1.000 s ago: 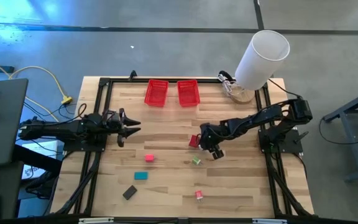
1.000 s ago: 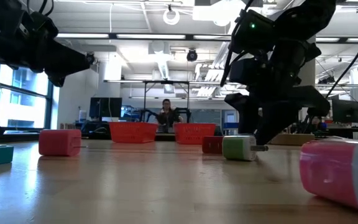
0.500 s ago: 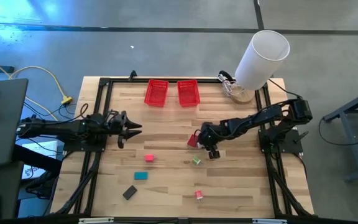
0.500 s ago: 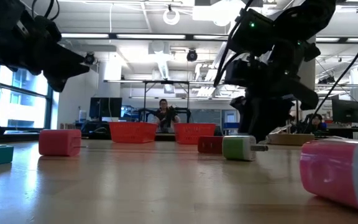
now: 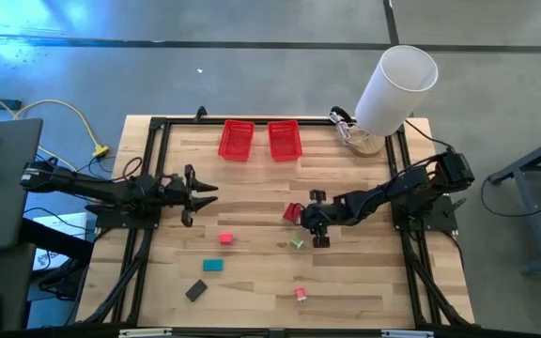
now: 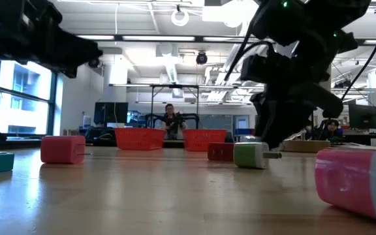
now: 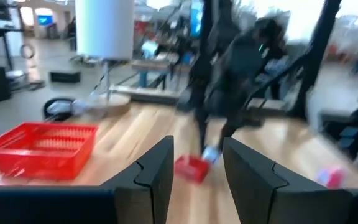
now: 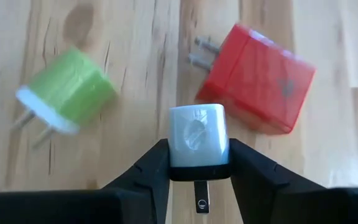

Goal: Pick & Place Office items
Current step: Put the white charger adapter into the left red bin

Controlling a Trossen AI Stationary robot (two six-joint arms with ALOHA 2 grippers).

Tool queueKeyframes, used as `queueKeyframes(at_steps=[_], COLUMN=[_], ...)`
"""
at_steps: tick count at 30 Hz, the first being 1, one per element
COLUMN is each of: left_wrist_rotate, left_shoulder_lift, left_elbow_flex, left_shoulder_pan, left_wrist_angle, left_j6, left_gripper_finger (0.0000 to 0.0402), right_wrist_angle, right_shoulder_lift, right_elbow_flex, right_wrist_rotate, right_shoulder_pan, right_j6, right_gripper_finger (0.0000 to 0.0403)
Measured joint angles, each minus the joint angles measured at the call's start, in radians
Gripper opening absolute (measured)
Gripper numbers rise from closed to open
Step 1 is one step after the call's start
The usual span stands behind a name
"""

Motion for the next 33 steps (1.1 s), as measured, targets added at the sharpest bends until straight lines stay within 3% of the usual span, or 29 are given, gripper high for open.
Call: queueKeyframes(at_steps=[8,14,20,26,33], left_wrist_rotate=[-0.041,-0.175,-0.296,-0.303,-0.302], left_shoulder_lift=[0.181,0.295,0.424,0.545,0.661], left_elbow_flex=[0.078,0.156,0.234,0.26,0.26], left_shoulder_pan=[-0.072,-0.148,-0.217,-0.219,-0.225], left_wrist_angle=[0.039,0.04,0.058,0.211,0.216], left_j6=[0.119,0.2,0.44,0.652,0.871], left_gripper_finger=[0.0134,0.0134,0.0134,0.0134,0.0134], right_wrist_angle=[0.006,0.152,0.242,0.311,0.434], right_shoulder_lift=[0.0,0.0,0.0,0.0,0.0], right_elbow_flex=[0.097,0.114,0.114,0.114,0.115], right_wrist_rotate=[0.073,0.06,-0.013,-0.015,-0.116], right_shoulder_pan=[0.012,0.032,0.036,0.026,0.003], right_j6=[0.025,-0.101,-0.158,-0.158,-0.177], right_gripper_finger=[0.0127,0.0127,0.0127,0.0128,0.0128])
